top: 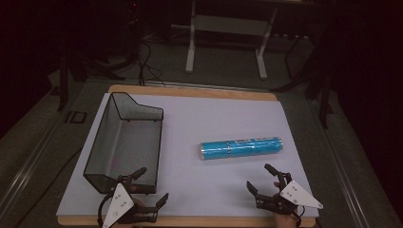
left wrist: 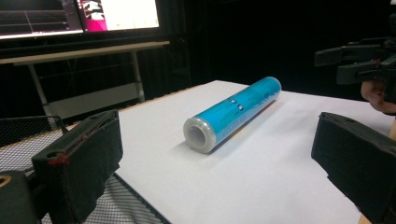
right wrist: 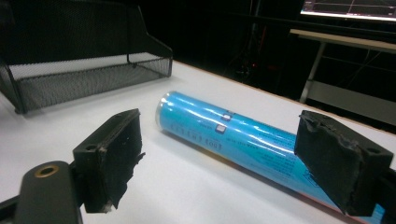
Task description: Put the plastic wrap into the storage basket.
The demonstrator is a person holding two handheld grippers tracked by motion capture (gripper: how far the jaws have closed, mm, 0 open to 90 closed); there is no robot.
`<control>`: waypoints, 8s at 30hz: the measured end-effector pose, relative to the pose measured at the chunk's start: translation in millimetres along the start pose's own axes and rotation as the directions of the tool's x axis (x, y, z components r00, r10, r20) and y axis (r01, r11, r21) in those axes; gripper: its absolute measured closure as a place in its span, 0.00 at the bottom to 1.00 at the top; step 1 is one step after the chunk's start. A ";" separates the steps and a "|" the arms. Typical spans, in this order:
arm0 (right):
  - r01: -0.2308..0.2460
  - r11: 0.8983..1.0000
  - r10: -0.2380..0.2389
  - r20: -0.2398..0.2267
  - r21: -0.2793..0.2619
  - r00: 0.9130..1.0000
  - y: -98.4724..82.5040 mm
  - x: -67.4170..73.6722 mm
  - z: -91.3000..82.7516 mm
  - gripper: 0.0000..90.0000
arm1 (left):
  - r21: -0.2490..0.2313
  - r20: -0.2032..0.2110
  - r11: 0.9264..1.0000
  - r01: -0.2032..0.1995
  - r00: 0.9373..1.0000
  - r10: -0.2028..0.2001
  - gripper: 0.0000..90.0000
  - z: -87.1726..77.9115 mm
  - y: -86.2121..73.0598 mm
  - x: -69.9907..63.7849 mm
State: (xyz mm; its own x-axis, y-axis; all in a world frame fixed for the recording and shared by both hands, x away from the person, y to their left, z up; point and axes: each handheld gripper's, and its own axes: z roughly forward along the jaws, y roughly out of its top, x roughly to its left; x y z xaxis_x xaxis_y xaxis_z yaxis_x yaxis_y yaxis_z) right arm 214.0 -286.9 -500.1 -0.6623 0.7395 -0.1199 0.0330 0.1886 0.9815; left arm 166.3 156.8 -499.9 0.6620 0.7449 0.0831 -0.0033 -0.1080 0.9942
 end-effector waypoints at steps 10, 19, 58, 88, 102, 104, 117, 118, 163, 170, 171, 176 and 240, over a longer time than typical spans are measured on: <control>0.026 0.999 -0.025 -0.013 0.026 1.000 0.9 4.2 3.1 0.16 | -0.034 0.026 0.999 -0.025 0.999 0.026 0.02 -4.5 0.7 1.0; 0.071 0.993 -0.061 -0.100 0.097 0.993 10.2 -2.0 10.1 0.14 | -0.044 0.042 0.999 -0.024 0.999 0.026 0.02 -3.8 1.2 -2.6; 0.125 0.920 -0.065 -0.168 0.372 0.984 42.5 -44.2 54.3 0.11 | -0.032 0.074 0.999 -0.044 0.996 0.046 0.02 -2.2 0.4 -6.3; 0.569 0.442 -0.282 -0.494 0.693 0.822 60.5 -51.5 168.5 0.20 | -0.029 0.071 0.998 -0.049 0.996 0.051 0.02 -3.3 -0.9 -6.3; 0.741 0.165 -0.303 -0.682 0.650 0.666 55.5 -44.6 210.3 0.25 | -0.026 0.052 0.999 -0.030 0.998 0.032 0.03 -5.9 -2.1 -6.2; 0.744 0.155 -0.298 -0.687 0.650 0.663 54.9 -45.0 212.9 0.26 | -0.026 0.050 0.999 -0.029 0.998 0.030 0.03 -6.7 -2.1 -6.3; 0.826 0.115 -0.233 -0.793 0.552 0.563 47.8 -51.3 235.3 0.33 | -0.024 0.003 1.000 -0.002 1.000 0.002 0.03 -15.2 -3.6 -6.4; 0.823 0.126 -0.206 -0.797 0.554 0.568 47.4 -55.2 237.4 0.33 | -0.023 0.000 1.000 -0.001 1.000 0.001 0.03 -15.8 -3.8 -6.8; 0.705 0.378 -0.214 -0.684 0.600 0.697 56.4 -72.2 226.7 0.35 | -0.018 -0.002 0.999 -0.032 0.999 0.032 0.03 -19.6 -5.3 -9.0; 0.603 0.550 -0.208 -0.604 0.578 0.769 86.2 -88.4 214.8 0.35 | -0.020 0.007 0.999 -0.034 0.999 0.035 0.03 -17.6 -5.2 -10.2; 0.581 0.584 -0.204 -0.591 0.567 0.781 90.7 -89.8 212.6 0.35 | -0.019 0.007 0.999 -0.036 0.999 0.036 0.03 -17.3 -5.2 -10.1; 0.504 0.700 -0.208 -0.530 0.507 0.822 114.6 -97.1 207.3 0.35 | -0.026 0.011 0.999 -0.038 0.999 0.038 0.03 -17.4 -4.7 -10.6; -0.460 0.817 0.566 -0.331 0.348 0.755 198.2 96.2 312.3 0.35 | -0.058 0.039 0.995 -0.081 0.996 0.084 0.03 -17.8 -0.5 -8.1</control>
State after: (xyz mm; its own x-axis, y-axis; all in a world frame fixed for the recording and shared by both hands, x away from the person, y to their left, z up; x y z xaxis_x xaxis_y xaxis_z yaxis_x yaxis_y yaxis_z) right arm 390.6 23.4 -363.7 -0.7293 0.4510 0.5146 0.5921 0.0389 0.8050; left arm 147.6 162.5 -499.9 0.6883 0.7069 0.1630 -0.1002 -0.1300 0.9864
